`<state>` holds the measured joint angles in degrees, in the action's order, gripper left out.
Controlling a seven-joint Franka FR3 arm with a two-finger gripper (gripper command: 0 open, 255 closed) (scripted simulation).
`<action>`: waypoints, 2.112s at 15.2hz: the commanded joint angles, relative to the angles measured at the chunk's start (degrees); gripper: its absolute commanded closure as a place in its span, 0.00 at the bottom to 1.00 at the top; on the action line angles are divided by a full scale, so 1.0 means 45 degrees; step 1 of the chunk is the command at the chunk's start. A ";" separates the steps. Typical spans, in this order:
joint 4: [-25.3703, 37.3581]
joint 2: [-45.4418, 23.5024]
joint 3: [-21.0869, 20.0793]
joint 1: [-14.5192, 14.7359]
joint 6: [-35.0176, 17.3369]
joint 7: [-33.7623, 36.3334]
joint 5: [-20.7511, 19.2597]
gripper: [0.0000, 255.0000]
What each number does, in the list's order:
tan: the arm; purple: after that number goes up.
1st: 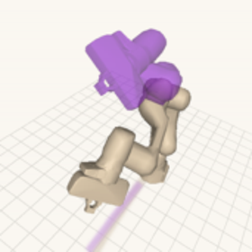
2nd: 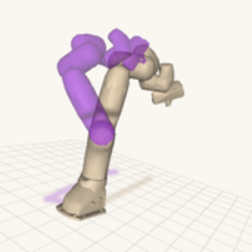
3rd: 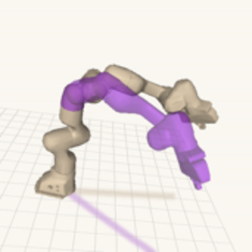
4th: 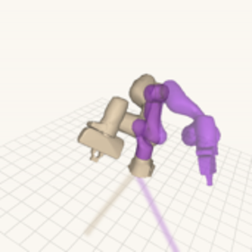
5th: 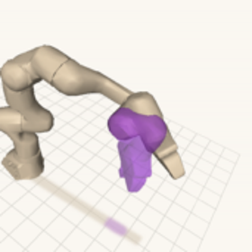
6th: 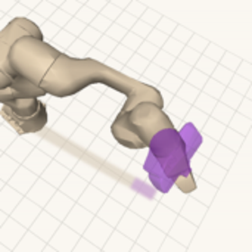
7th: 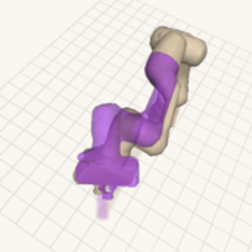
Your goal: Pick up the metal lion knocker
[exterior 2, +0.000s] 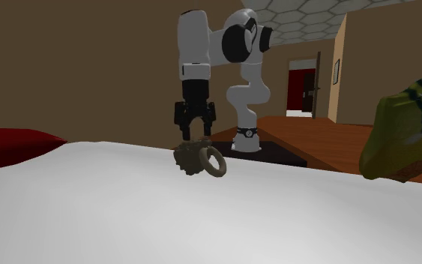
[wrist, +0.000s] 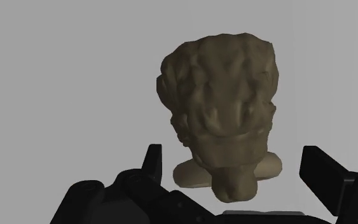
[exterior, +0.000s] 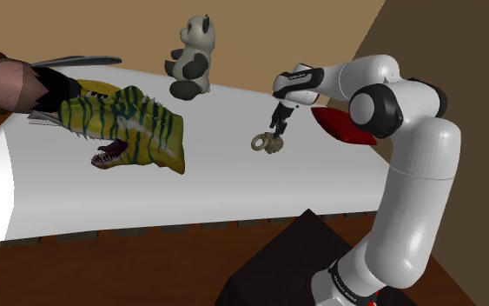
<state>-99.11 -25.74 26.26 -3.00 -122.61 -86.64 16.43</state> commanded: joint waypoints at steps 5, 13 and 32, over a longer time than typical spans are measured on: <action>-0.0231 -0.0395 -0.0133 -0.0091 -0.0592 -0.0194 0.0247 0.00; -0.0265 -0.0367 -0.0124 -0.0094 -0.0600 -0.0208 0.0240 1.00; 0.0856 0.0711 0.0229 0.0098 0.1475 0.0331 -0.0466 1.00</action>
